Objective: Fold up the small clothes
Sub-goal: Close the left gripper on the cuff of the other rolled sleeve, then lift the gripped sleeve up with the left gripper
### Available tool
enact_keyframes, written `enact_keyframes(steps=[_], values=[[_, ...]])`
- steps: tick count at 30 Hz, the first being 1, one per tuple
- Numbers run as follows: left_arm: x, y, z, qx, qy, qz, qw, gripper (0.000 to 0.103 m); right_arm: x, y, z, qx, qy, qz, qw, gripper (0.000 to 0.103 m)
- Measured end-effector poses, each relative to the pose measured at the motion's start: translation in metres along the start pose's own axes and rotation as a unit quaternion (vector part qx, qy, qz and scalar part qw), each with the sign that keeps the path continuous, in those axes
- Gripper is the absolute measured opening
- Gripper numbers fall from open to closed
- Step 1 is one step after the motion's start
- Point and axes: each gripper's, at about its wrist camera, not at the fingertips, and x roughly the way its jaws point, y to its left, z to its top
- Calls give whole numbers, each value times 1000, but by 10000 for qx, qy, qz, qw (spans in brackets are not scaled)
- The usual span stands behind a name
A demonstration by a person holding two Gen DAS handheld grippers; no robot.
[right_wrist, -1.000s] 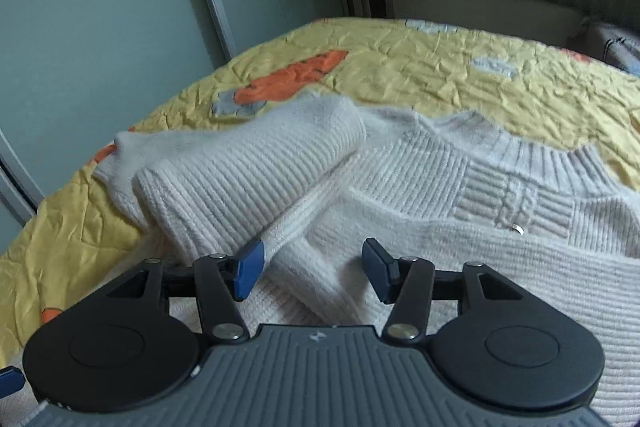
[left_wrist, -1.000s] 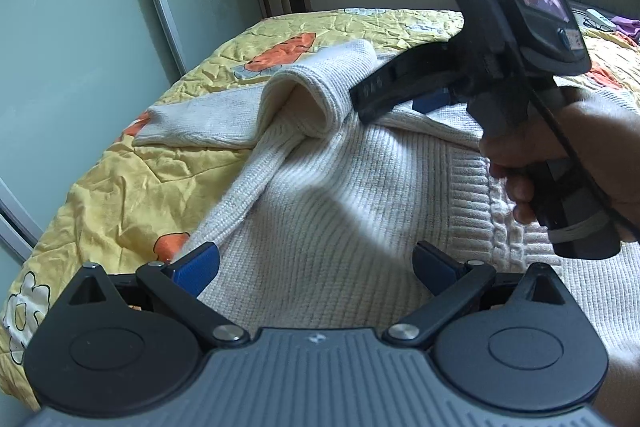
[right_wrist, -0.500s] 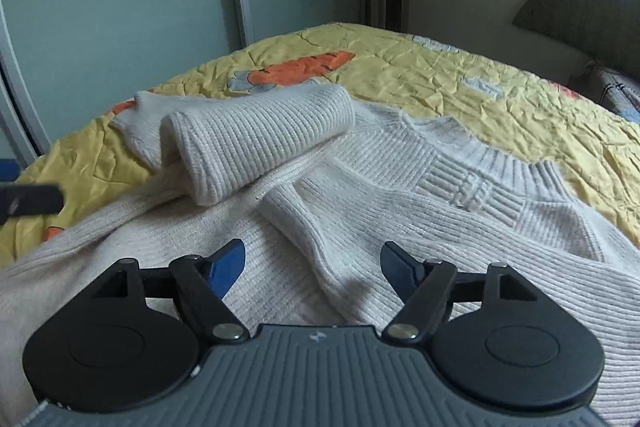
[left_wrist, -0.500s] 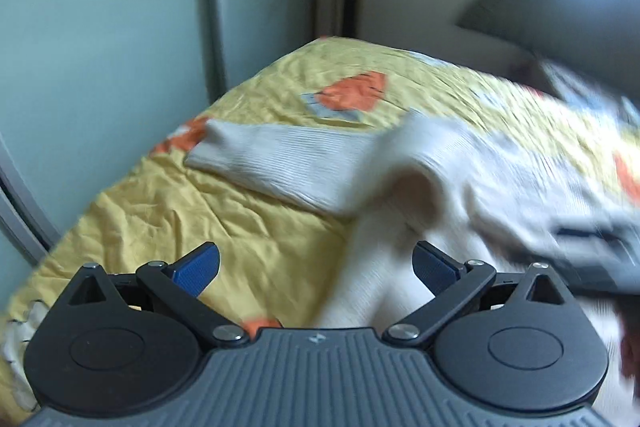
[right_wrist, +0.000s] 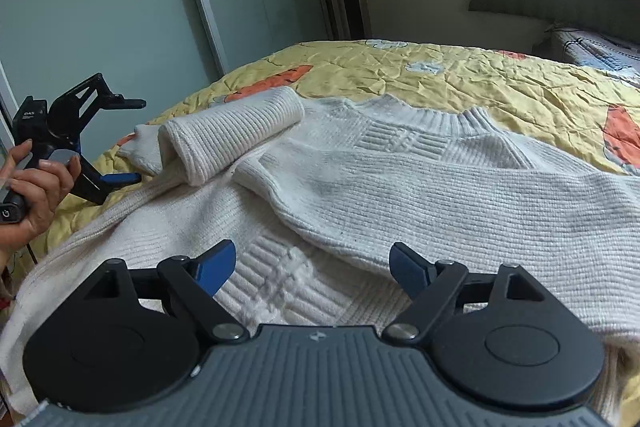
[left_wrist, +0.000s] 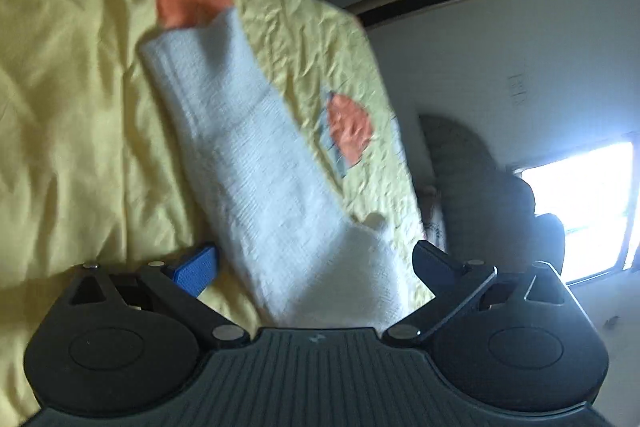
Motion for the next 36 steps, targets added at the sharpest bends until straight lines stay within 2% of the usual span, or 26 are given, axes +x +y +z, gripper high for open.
enact_keyframes(steps=[5, 10, 12, 13, 14, 16, 17, 19, 21, 22, 24, 27, 31, 33, 34, 35, 36], values=[[4, 8, 18, -434, -601, -369, 9966, 103, -5, -1, -3, 147, -138, -39, 9998, 87], [18, 5, 42, -624, -903, -299, 9935, 101, -8, -1, -6, 147, -165, -22, 9998, 87], [25, 1, 49, -573, -912, -8, 9942, 88, -9, 0, -8, 127, -143, -25, 9998, 87], [29, 1, 51, -519, -877, 206, 9946, 69, -9, 0, -9, 132, -138, -25, 9998, 87], [35, 0, 53, -461, -804, 404, 9949, 40, -9, -1, -10, 152, -136, -19, 9998, 87], [49, 4, 54, -508, -503, 661, 9952, 15, -11, -2, -12, 215, -126, -11, 9997, 87], [52, 8, 54, -554, -477, 707, 9948, 7, -12, -4, -13, 242, -122, -20, 9996, 87], [50, 6, 51, -339, -566, 770, 9948, 7, -13, -6, -15, 284, -108, -49, 9995, 87], [49, -10, 44, 194, -694, 1107, 9912, 6, -15, -8, -17, 336, -100, -72, 9994, 87], [48, -22, 39, 555, -784, 1337, 9864, 6, -16, -9, -19, 350, -93, -70, 9993, 87], [48, -49, 25, 1305, -958, 1722, 9717, 6, -19, -10, -20, 318, -116, -105, 9994, 87], [45, -91, -4, 2466, -1297, 2106, 9370, 6, -29, -11, -23, 107, -232, -378, 9990, 87], [44, -137, -39, 3606, -1856, 2550, 8778, 6, -33, -19, -28, -14, -180, -668, 9976, 88], [39, -156, -46, 3952, -2247, 2742, 8475, 7, -34, -24, -31, 62, -127, -703, 9974, 88], [37, -166, -47, 4088, -2473, 2892, 8295, 7, -36, -25, -33, 82, -129, -690, 9975, 88], [35, -175, -45, 4171, -2636, 3035, 8151, 7, -37, -26, -34, 88, -132, -672, 9976, 88], [32, -183, -40, 4209, -2752, 3144, 8051, 7, -38, -27, -36, 90, -138, -664, 9977, 88]])
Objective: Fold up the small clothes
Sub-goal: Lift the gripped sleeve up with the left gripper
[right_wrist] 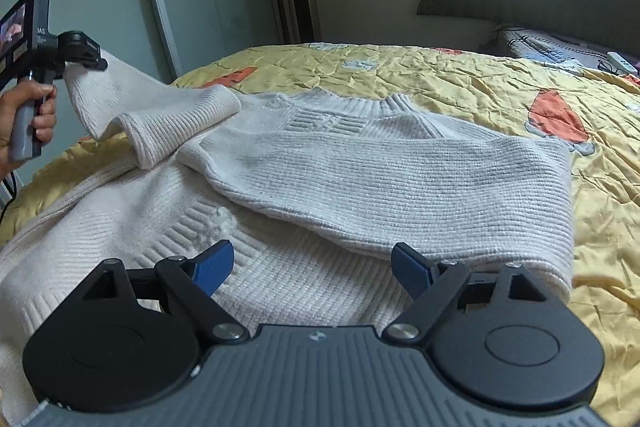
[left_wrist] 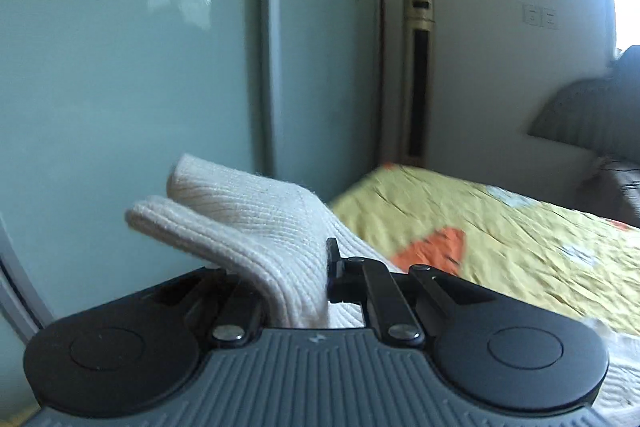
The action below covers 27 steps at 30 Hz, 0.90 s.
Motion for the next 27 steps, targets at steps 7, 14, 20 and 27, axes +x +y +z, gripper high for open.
enact_keyframes(steps=[7, 14, 20, 27], values=[[-2, 3, 49, 391, -664, 1341, 9880, 7, 3, -8, -9, 200, 70, 28, 9998, 89], [-26, -28, 64, 491, -610, 935, 9925, 7, -1, -14, -10, 313, 0, 25, 9995, 90], [-55, -89, 34, 880, -427, -48, 9952, 7, -10, -22, -12, 389, -77, 10, 9992, 90], [-85, -136, 8, 793, 1, -1067, 9911, 7, -20, -33, -14, 574, -184, -56, 9982, 91]])
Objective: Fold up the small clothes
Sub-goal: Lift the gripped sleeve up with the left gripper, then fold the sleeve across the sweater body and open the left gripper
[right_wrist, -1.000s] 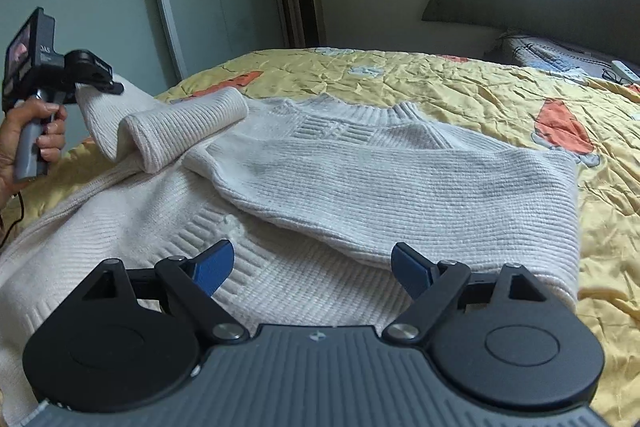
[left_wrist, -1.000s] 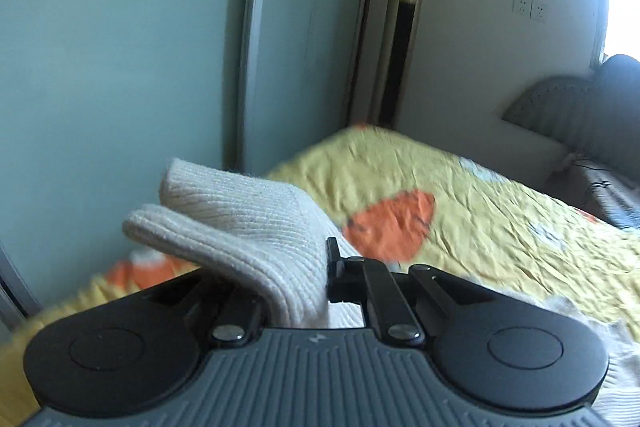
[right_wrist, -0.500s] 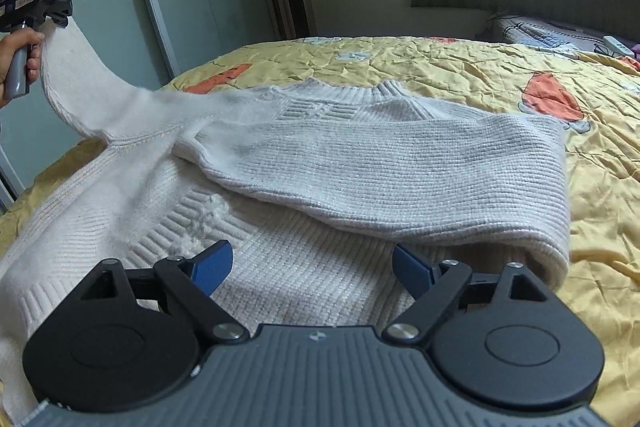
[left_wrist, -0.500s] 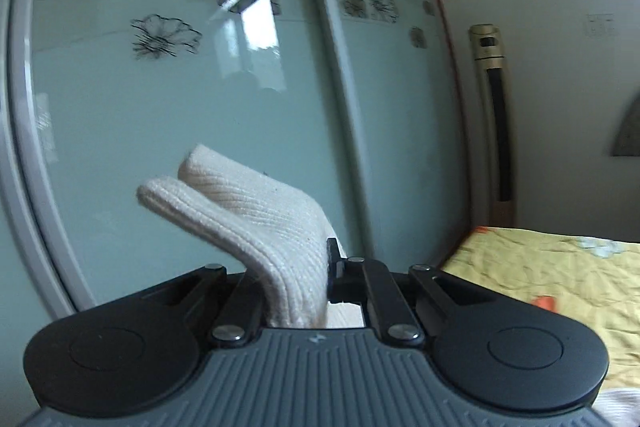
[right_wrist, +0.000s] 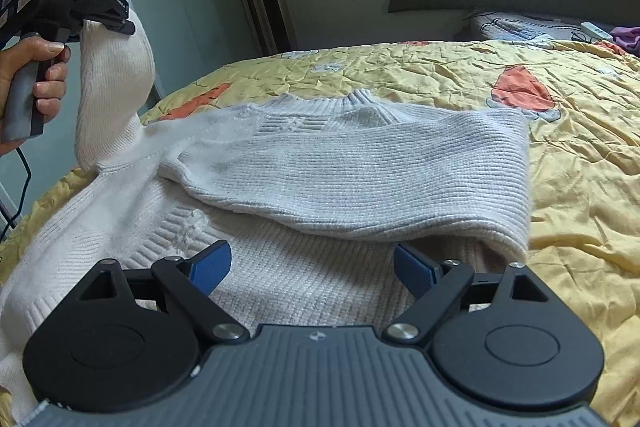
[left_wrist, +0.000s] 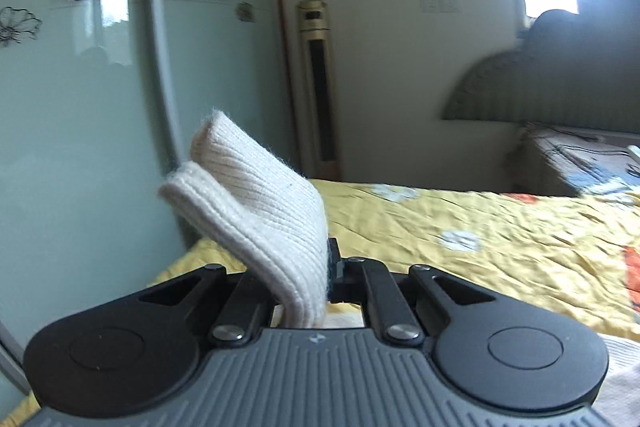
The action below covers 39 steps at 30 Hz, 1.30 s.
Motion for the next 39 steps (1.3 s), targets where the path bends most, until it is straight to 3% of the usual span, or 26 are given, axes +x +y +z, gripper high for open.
enact_keyframes(steps=[5, 13, 29, 39], values=[[-4, -37, -26, 246, 321, -526, 9978, 7, -1, -3, -4, -71, 31, -102, 9999, 91], [-17, -96, -58, 722, 543, -1013, 9907, 7, -10, -14, -11, 73, 13, -106, 9999, 93], [-35, -144, -76, 1137, 676, -1297, 9827, 7, -17, -23, -20, 200, 17, -24, 9998, 98], [-28, -183, -104, 1683, 1011, -1515, 9688, 8, -16, -23, -24, 158, 24, 4, 9999, 99]])
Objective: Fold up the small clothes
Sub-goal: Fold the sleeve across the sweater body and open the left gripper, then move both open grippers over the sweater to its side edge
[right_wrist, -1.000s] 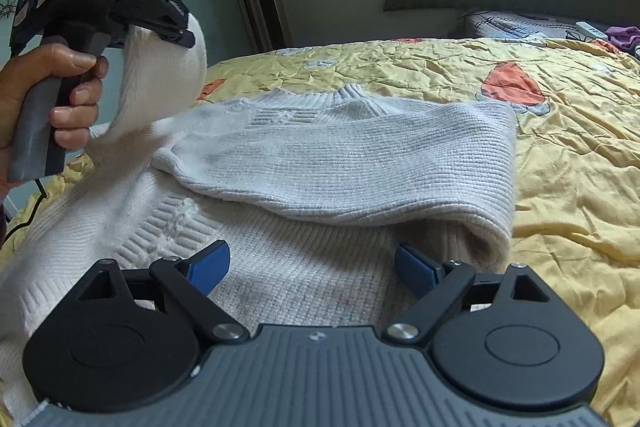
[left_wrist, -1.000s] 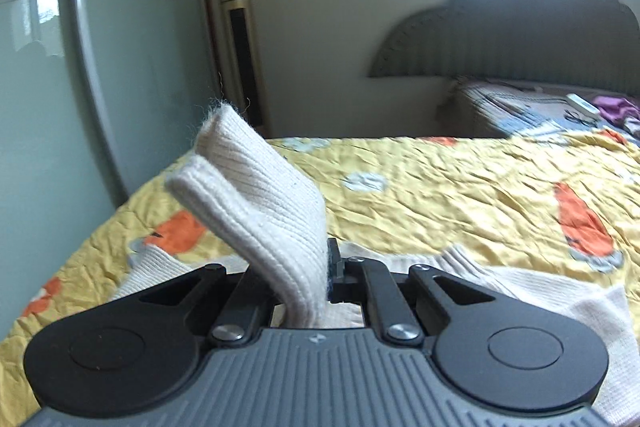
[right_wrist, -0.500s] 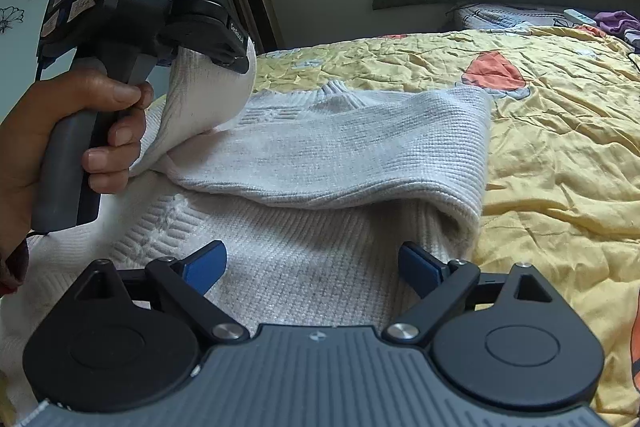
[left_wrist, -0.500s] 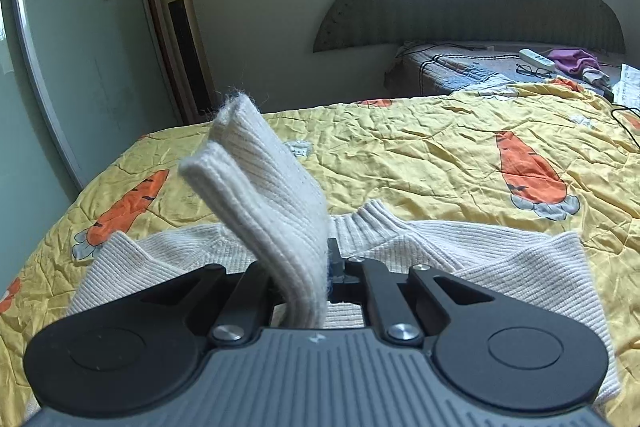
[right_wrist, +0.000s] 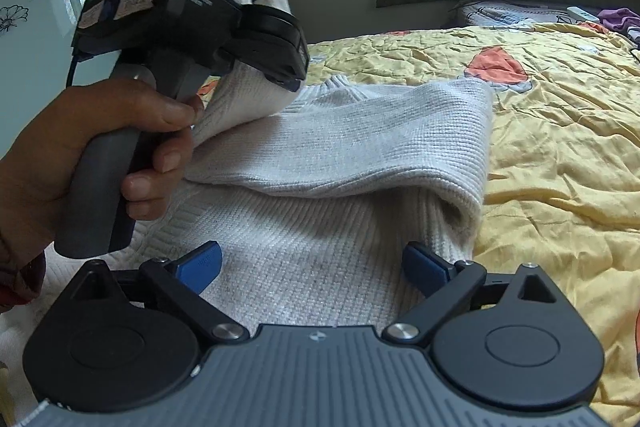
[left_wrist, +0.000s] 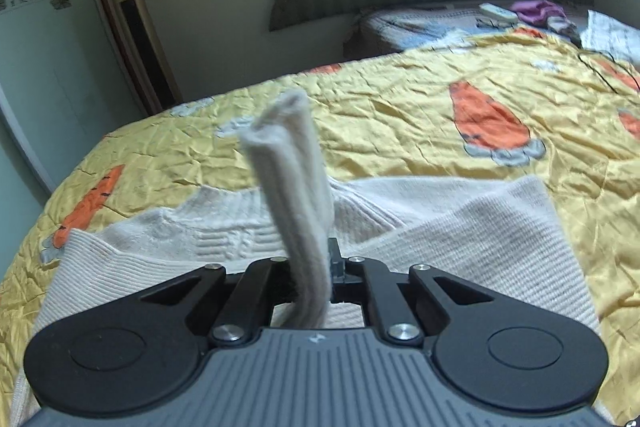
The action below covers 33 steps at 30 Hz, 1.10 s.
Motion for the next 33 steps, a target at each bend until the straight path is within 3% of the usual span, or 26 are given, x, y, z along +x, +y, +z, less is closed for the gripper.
enact_keyframes(steps=[7, 12, 15, 17, 18, 21, 24, 26, 29, 33], values=[[4, -23, -7, 431, 48, -62, 9990, 9, 0, 5, -2, -91, 40, -37, 9999, 101], [4, -27, -8, 488, 175, -517, 9973, 14, 2, 7, -2, -167, 78, -76, 9998, 103], [-5, -24, -5, 409, 131, -1132, 9926, 36, 2, 7, -2, -194, 96, -91, 9997, 103], [-17, -20, 0, 316, -95, -1458, 9888, 75, 3, 8, -1, -206, 110, -107, 9997, 103], [-24, -18, 2, 265, -264, -1511, 9878, 81, 3, 9, -1, -218, 116, -118, 9996, 103], [-48, -5, 13, 122, -785, -1240, 9891, 83, 1, 11, 2, -188, 140, -150, 9996, 102], [-64, 23, 20, -41, -993, -638, 9930, 83, -14, 12, 16, -144, -132, -57, 9998, 98], [-66, 49, 19, -147, -909, -278, 9954, 83, -21, 11, 31, -200, -422, -156, 9988, 100], [-61, 86, 6, -278, -512, 143, 9982, 83, -10, 1, 55, -138, -515, -217, 9983, 101], [-56, 121, -23, -477, -260, 391, 9978, 83, 41, -27, 79, 416, -138, -35, 9990, 97]])
